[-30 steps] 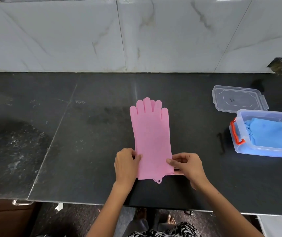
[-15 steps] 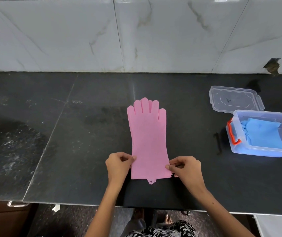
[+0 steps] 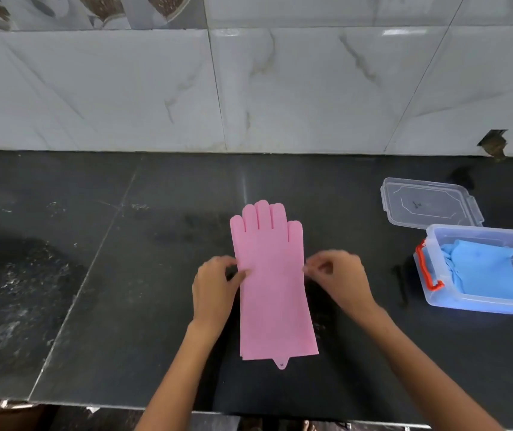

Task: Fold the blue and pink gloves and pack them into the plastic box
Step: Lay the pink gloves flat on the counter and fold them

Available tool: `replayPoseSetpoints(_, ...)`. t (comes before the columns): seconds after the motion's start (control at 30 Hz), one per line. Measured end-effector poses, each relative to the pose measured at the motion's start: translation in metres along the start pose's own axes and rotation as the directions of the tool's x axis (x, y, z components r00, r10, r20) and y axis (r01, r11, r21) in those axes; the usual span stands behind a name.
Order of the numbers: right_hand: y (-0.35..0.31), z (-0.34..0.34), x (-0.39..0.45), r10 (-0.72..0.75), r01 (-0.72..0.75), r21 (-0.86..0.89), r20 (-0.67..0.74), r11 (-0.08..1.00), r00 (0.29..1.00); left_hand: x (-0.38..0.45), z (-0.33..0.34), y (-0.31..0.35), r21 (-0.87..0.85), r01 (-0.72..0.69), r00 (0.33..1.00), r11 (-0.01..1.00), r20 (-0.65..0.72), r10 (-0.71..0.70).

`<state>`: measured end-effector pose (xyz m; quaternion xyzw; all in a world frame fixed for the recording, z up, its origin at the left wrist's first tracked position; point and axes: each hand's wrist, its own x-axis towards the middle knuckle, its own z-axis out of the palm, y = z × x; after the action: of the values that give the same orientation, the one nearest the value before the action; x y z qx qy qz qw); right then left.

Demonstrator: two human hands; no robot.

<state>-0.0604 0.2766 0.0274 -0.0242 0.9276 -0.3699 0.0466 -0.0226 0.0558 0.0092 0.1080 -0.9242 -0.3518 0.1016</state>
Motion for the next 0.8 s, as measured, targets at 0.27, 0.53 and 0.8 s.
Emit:
replayPoseSetpoints(0.27,-0.016,0.026,0.135,0.058,-0.059,-0.016,-0.064,0.998,0.996,0.110,0.024,-0.005,-0.093,0.003,1.000,0.996,0.001,-0.003)
replayPoseSetpoints(0.53,-0.014,0.046,0.161,0.058,-0.058,-0.012,0.006,0.998,0.998,0.138,0.049,-0.004,-0.054,0.051,0.998,0.997,0.041,-0.049)
replayPoseSetpoints(0.8,-0.017,0.047,0.162,0.095,-0.084,0.130,-0.085,0.988,0.992,0.137,0.048,-0.018,-0.257,0.145,0.988,0.956,-0.024,-0.156)
